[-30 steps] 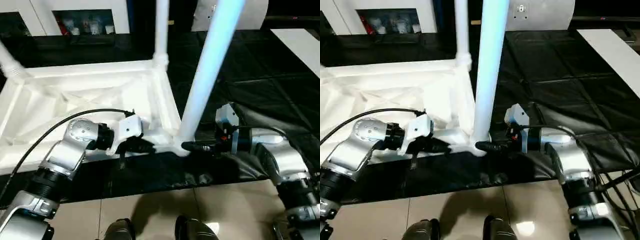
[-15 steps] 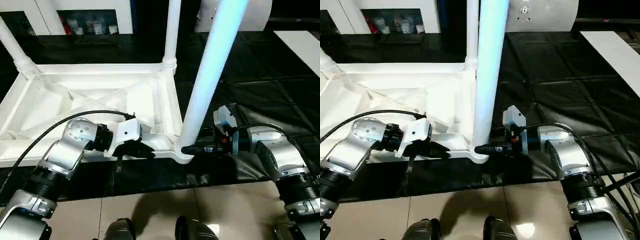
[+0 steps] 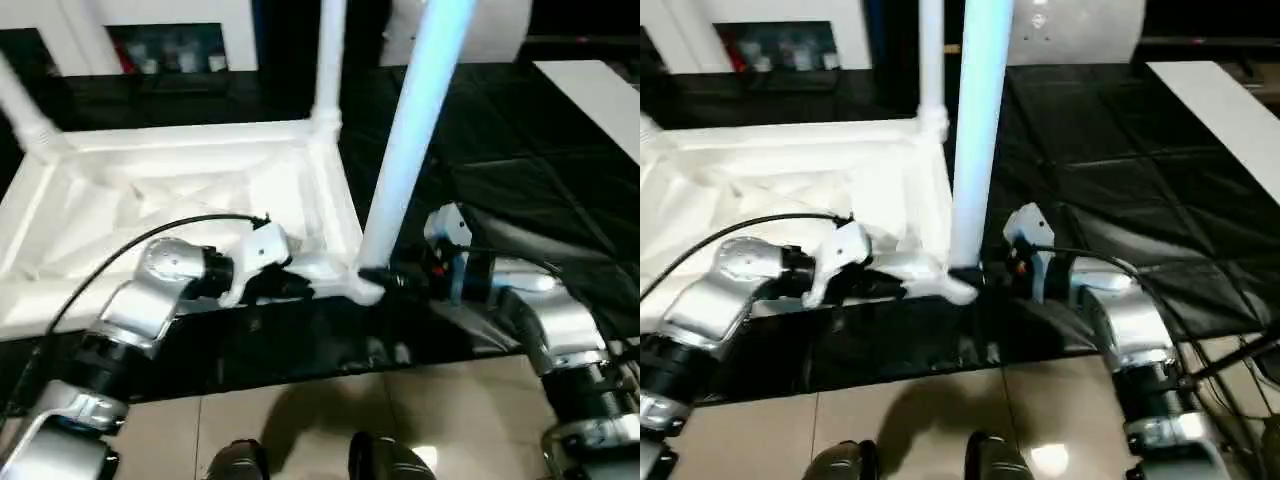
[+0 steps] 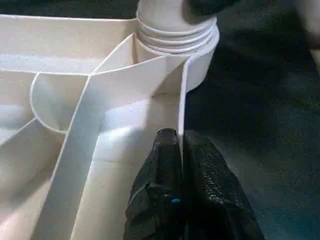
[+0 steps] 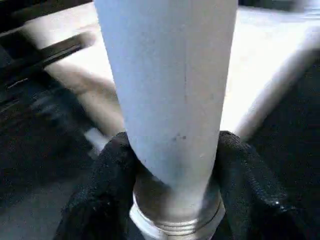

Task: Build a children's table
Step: Rotate leg to tighten

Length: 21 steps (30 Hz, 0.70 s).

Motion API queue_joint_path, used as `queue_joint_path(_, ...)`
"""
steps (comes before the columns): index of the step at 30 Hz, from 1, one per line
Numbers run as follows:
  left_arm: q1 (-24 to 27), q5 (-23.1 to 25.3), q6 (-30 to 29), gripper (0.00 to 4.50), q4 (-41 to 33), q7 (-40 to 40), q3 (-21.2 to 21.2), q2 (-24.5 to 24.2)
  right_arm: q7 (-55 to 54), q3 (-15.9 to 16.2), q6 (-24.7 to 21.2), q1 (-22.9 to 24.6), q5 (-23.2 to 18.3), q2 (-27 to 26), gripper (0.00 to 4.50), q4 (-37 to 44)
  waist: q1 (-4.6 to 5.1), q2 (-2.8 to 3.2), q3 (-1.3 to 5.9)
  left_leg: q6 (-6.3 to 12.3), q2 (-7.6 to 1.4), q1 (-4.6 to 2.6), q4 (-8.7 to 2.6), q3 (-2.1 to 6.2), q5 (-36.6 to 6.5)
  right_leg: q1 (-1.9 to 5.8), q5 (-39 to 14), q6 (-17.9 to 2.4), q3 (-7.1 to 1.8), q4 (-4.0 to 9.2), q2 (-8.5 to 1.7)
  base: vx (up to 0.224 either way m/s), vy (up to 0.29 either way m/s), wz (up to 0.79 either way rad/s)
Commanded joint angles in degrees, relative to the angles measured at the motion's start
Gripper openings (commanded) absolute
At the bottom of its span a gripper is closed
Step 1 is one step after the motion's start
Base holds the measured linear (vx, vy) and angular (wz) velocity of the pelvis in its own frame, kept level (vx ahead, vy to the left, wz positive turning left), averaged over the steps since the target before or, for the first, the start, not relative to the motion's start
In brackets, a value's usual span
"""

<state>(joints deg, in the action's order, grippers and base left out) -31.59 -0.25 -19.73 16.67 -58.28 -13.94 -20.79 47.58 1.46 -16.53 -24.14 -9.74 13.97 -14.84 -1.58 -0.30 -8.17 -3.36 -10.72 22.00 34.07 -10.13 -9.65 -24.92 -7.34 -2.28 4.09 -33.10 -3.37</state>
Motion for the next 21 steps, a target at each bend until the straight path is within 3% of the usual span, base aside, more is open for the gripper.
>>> queue_joint_path(1, -2.82, -0.08, -4.29, 0.0, -2.02, 10.89, 1.18, 6.2, -7.04, 4.43, -3.03, 0.66, 0.71, -6.52, 2.01, 1.55, 0.11, -0.5, 4.7, 2.34, -1.67, -0.93, -4.02, 0.92, -12.19, 3.46, -30.04, -6.29, -2.28, 4.93, -4.34, 0.0, 0.0, 0.0)
queue_joint_path(5, -4.43, 1.27, -6.74, 0.0, -1.09, 18.06, 2.47, 10.43, -18.92, 2.86, -6.99, -0.27, 3.31, -12.21, 2.0, 0.36, 0.73, -0.38, 4.63, 3.02, -1.5, -0.86, -3.99, 0.81, -11.68, 3.16, -28.93, -6.15, -2.4, 5.06, -4.19, 0.0, 0.0, 0.0)
queue_joint_path(10, -5.89, 2.6, -9.03, 0.0, -1.45, 24.9, 3.17, 15.36, -26.96, 1.8, -6.24, -1.73, 3.99, -18.66, 2.0, -1.0, 0.88, -0.04, 4.75, 3.44, -1.48, -0.8, -4.05, 0.85, -11.84, 3.27, -26.12, -6.23, -2.38, 4.96, -4.15, 0.0, 0.0, 0.0)
queue_joint_path(11, -5.93, 2.81, -9.22, 0.0, -1.73, 25.38, 2.99, 15.92, -27.67, 1.51, -5.86, -1.93, 3.82, -19.43, 2.55, -1.22, 0.95, -0.11, 4.84, 3.5, -1.5, -0.79, -4.03, 0.81, -11.69, 3.34, -25.43, -6.31, -2.42, 4.91, -4.15, 0.0, 0.0, 0.0)
queue_joint_path(13, -5.6, 3.52, -10.09, 0.0, -2.96, 25.71, 1.42, 16.58, -29.83, 0.16, -4.19, -2.48, 3.41, -21.04, 2.71, -1.57, 0.98, 0.0, 4.83, 3.93, -1.54, -0.72, -4.09, 0.82, -11.69, 3.35, -23.7, -6.74, -2.47, 4.8, -4.2, 0.0, 0.0, 0.0)
queue_joint_path(17, -4.86, 4.52, -8.7, 0.0, -3.26, 23.72, -0.3, 14.31, -29.28, -0.9, -3.98, -2.37, 3.55, -18.96, 3.01, -1.14, 1.59, -0.01, 4.9, 4.44, -1.39, -0.28, -4.12, 0.93, -11.52, 3.8, -21.75, -6.93, -2.37, 4.53, -4.02, 0.0, 0.0, 0.0)
queue_joint_path(21, -3.06, 3.09, -7.51, 0.0, -4.09, 18.11, 0.16, 10.3, -20.81, -0.82, -2.01, -1.5, 3.92, -11.03, 3.4, -0.01, 1.59, 0.17, 5.1, 5.7, -1.5, -0.43, -3.85, 0.73, -9.06, 3.98, -17.09, -9.17, -2.51, 4.08, -4.0, 0.0, 0.0, 0.0)
